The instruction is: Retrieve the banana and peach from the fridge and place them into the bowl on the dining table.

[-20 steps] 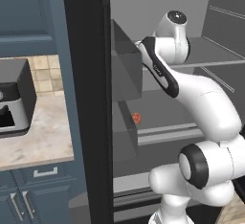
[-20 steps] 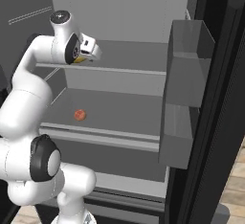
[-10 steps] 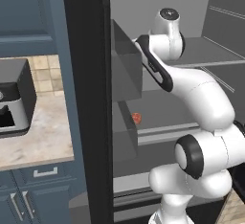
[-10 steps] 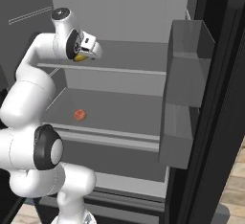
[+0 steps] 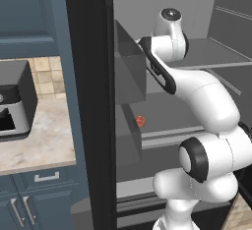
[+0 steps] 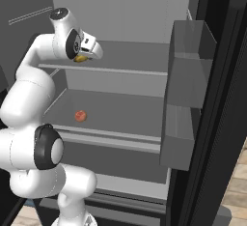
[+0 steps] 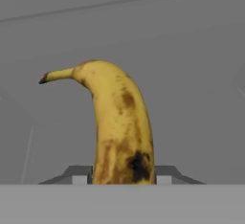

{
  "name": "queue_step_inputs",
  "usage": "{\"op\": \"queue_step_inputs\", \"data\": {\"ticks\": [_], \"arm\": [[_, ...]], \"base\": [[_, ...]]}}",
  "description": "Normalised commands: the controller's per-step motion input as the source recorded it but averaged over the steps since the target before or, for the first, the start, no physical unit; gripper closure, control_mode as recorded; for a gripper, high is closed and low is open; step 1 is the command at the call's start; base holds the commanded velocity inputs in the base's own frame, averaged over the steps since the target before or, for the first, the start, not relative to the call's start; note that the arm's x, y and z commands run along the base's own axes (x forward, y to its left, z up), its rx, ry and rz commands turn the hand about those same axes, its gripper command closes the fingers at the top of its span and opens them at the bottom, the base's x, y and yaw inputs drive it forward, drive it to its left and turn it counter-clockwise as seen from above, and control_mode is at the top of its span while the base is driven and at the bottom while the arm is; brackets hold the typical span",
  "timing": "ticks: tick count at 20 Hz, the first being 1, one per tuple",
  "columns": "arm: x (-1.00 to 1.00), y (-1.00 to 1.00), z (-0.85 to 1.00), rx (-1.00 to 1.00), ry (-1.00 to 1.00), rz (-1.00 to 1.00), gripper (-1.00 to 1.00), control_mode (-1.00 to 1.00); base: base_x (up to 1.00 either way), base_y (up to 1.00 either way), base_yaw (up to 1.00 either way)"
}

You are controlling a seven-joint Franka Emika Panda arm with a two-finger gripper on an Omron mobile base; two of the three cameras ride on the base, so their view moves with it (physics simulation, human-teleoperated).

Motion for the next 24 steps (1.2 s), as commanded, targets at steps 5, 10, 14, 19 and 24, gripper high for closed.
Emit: {"op": "queue_step_inputs", "data": {"ticks": [5,10,14,19,24], "arm": [[-0.02,-0.04,-0.02,0.0,-0.04,0.0,1.0,-1.0],[-0.82,-0.47,-0.07,0.0,-0.08,0.0,1.0,-1.0],[-1.0,-0.41,0.0,0.0,-0.13,0.0,1.0,-1.0],[-1.0,-0.22,0.0,0.0,-0.14,0.0,1.0,-1.0],[-1.0,-0.03,0.0,0.0,-0.09,0.04,1.0,-1.0]], "base": [[0.0,0.0,0.0],[0.0,0.0,0.0],[0.0,0.0,0.0],[0.0,0.0,0.0],[0.0,0.0,0.0]]}}
